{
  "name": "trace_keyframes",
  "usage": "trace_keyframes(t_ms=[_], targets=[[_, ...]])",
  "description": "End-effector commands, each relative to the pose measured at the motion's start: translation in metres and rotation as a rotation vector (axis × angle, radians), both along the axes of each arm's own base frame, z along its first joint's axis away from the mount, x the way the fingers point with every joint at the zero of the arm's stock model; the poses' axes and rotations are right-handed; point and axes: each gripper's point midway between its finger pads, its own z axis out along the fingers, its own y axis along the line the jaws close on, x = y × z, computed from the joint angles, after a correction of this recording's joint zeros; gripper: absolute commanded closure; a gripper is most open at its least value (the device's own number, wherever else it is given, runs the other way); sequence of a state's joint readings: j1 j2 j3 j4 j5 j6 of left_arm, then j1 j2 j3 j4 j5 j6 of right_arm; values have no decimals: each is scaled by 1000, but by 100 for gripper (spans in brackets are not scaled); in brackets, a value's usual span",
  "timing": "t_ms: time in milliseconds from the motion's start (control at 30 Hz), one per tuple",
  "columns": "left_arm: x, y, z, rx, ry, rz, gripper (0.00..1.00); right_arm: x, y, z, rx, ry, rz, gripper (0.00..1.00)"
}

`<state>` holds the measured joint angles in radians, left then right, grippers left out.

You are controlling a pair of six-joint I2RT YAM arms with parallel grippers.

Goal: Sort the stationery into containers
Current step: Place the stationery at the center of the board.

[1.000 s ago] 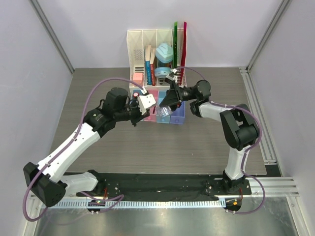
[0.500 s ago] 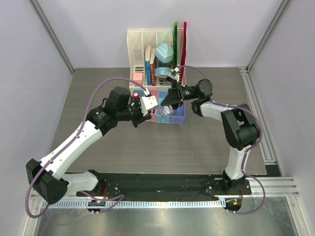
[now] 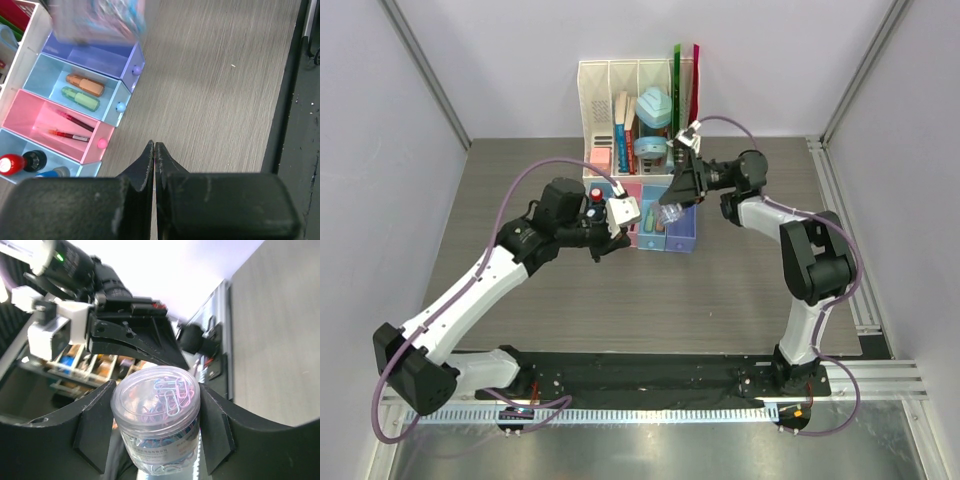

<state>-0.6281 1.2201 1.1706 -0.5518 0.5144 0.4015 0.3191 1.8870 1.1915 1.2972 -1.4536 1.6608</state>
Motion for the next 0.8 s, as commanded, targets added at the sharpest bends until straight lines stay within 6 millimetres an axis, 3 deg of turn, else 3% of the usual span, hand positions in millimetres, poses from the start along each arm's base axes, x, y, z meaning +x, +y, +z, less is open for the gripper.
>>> trace_keyframes(t_ms=[0, 267, 333, 367, 400, 433, 467, 500, 533, 567, 733, 767], targets=[[-3, 8, 16, -19, -70, 11, 100, 17, -30, 47, 157, -500, -111, 81], [2, 13, 21, -2, -108, 31, 100, 75, -74, 109, 233, -560, -324, 81], [6, 17, 22, 12, -120, 49, 100, 93, -89, 119, 228, -617, -403, 81], [6, 18, 22, 16, -127, 52, 100, 111, -95, 119, 192, -545, -451, 81], [7, 20, 23, 20, -136, 61, 100, 125, -101, 120, 175, -653, -510, 81], [10, 24, 22, 33, -145, 79, 100, 143, -118, 119, 137, -702, -583, 81], [12, 26, 21, 39, -152, 90, 100, 156, -125, 114, 48, -580, -637, 81], [13, 27, 21, 43, -157, 93, 100, 165, -131, 108, -17, -590, -682, 82], [14, 30, 22, 48, -166, 101, 100, 193, -147, 99, -147, -827, -791, 81], [17, 32, 21, 58, -171, 115, 100, 195, -152, 89, -235, -766, -803, 81], [19, 39, 18, 78, -182, 134, 100, 203, -185, 64, -382, -789, -929, 82], [19, 40, 16, 86, -188, 135, 100, 208, -198, 39, -477, -809, -977, 82]])
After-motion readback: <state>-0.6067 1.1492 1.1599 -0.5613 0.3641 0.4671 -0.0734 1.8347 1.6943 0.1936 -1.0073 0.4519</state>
